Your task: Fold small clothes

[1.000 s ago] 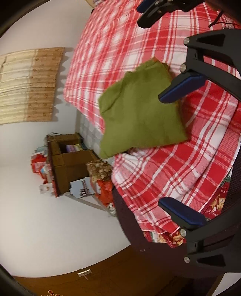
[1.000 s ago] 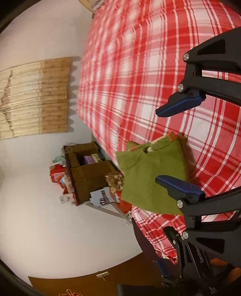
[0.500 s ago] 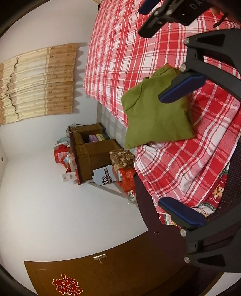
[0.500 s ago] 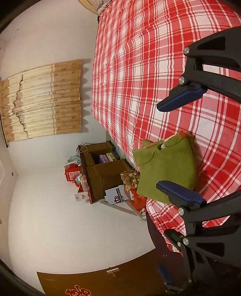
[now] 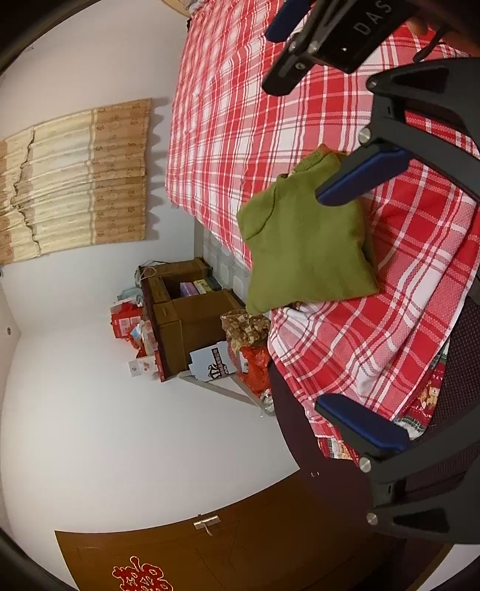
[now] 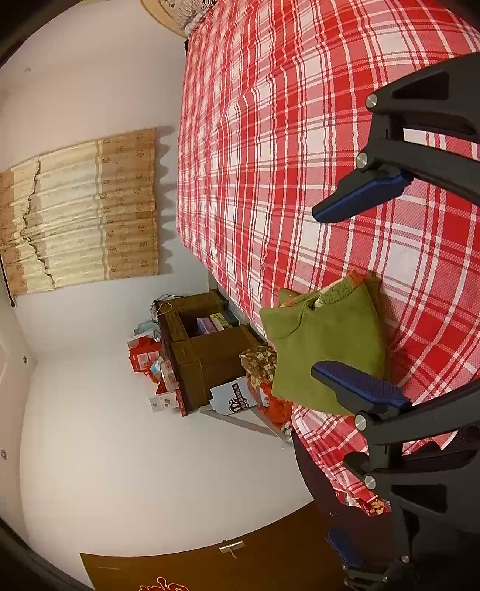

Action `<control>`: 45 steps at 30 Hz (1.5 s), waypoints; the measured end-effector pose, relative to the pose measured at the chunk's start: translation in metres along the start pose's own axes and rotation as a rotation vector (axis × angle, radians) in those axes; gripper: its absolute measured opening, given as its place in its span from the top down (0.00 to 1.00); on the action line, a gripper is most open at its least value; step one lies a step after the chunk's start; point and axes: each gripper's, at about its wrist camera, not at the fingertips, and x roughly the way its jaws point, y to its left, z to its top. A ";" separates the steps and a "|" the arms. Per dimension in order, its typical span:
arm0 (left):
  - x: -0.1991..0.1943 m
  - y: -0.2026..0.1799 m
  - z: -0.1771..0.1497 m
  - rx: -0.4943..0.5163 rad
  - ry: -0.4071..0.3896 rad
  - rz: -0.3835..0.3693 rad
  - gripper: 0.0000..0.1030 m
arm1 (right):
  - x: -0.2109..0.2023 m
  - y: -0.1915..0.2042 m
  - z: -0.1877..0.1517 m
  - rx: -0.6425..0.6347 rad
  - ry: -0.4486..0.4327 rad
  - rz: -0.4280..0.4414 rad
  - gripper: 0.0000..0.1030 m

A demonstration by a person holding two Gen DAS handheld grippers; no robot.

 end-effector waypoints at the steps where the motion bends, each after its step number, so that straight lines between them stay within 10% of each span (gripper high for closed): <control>1: 0.001 0.000 0.000 0.000 0.003 0.002 0.00 | 0.000 0.000 0.000 0.000 0.000 0.001 0.25; 45: 0.009 0.019 0.011 -0.045 0.014 0.021 0.00 | 0.000 -0.006 -0.006 0.001 0.025 0.000 0.24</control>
